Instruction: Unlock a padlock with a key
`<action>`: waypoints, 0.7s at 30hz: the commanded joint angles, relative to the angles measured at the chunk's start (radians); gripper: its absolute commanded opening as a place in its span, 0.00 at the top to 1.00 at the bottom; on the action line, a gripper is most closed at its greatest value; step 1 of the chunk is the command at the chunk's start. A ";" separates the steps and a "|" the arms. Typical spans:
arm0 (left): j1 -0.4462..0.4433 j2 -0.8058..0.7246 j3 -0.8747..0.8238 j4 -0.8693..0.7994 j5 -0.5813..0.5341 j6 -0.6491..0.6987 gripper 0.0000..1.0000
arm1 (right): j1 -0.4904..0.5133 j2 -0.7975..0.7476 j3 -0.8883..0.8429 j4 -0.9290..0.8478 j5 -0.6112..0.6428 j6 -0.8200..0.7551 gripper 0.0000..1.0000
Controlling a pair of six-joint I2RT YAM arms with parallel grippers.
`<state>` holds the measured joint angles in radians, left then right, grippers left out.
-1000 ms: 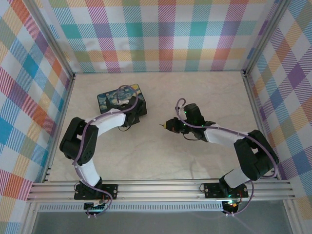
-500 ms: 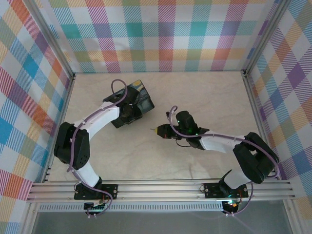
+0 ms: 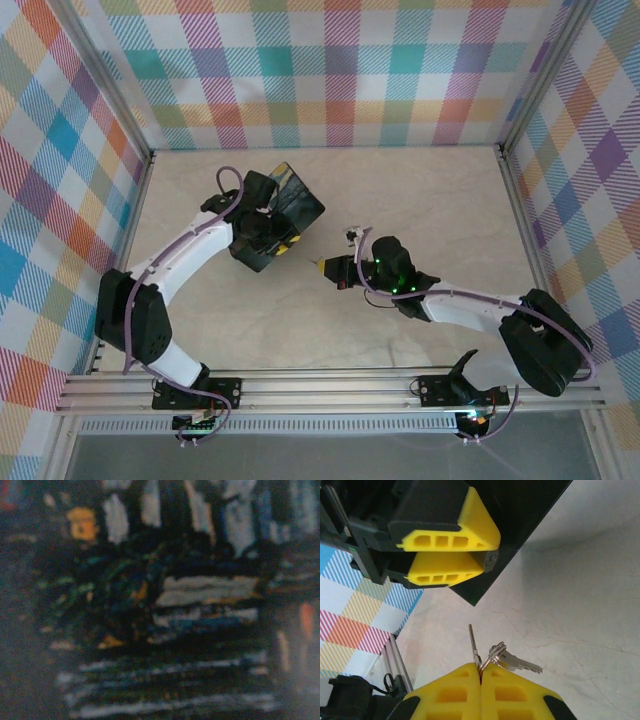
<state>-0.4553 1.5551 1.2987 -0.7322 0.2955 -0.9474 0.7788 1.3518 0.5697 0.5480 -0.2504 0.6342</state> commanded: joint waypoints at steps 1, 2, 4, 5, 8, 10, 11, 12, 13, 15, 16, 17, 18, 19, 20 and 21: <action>0.010 -0.064 -0.007 0.009 0.099 -0.037 0.82 | 0.005 -0.016 -0.029 0.165 -0.020 -0.125 1.00; 0.012 -0.075 -0.020 0.018 0.114 -0.048 0.82 | 0.006 -0.014 -0.034 0.191 -0.031 -0.152 1.00; 0.013 -0.095 -0.034 0.031 0.136 -0.066 0.82 | 0.005 -0.009 -0.041 0.224 -0.035 -0.196 1.00; 0.014 -0.102 -0.036 0.030 0.142 -0.070 0.82 | 0.005 -0.005 -0.043 0.239 -0.039 -0.214 1.00; 0.015 -0.126 -0.048 0.033 0.165 -0.085 0.82 | 0.005 0.017 -0.044 0.302 -0.058 -0.256 1.00; 0.019 -0.138 -0.055 0.036 0.179 -0.090 0.82 | 0.005 0.038 -0.045 0.338 -0.055 -0.278 1.00; 0.022 -0.144 -0.058 0.036 0.185 -0.091 0.82 | 0.004 0.047 -0.044 0.344 -0.053 -0.293 1.00; 0.025 -0.150 -0.063 0.042 0.190 -0.095 0.82 | 0.004 0.057 -0.042 0.347 -0.055 -0.304 1.00; 0.029 -0.158 -0.073 0.059 0.200 -0.105 0.82 | 0.001 0.067 -0.041 0.354 -0.063 -0.311 1.00; 0.038 -0.168 -0.085 0.077 0.215 -0.115 0.82 | -0.004 0.088 -0.038 0.373 -0.084 -0.318 1.00; 0.041 -0.170 -0.086 0.072 0.217 -0.113 0.82 | -0.006 0.098 -0.036 0.382 -0.098 -0.318 1.00; 0.044 -0.173 -0.085 0.070 0.219 -0.109 0.82 | -0.010 0.105 -0.038 0.388 -0.102 -0.318 1.00; 0.047 -0.174 -0.087 0.068 0.221 -0.107 0.82 | -0.015 0.108 -0.039 0.392 -0.102 -0.317 1.00; 0.050 -0.179 -0.091 0.068 0.225 -0.106 0.82 | -0.023 0.114 -0.043 0.400 -0.110 -0.314 1.00; 0.053 -0.181 -0.094 0.071 0.228 -0.108 0.82 | -0.028 0.119 -0.045 0.411 -0.118 -0.311 1.00; 0.055 -0.183 -0.097 0.075 0.231 -0.109 0.82 | -0.030 0.123 -0.045 0.419 -0.123 -0.308 1.00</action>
<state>-0.4164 1.4162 1.2121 -0.7040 0.4740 -1.0519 0.7620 1.4624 0.5327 0.8791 -0.3317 0.3496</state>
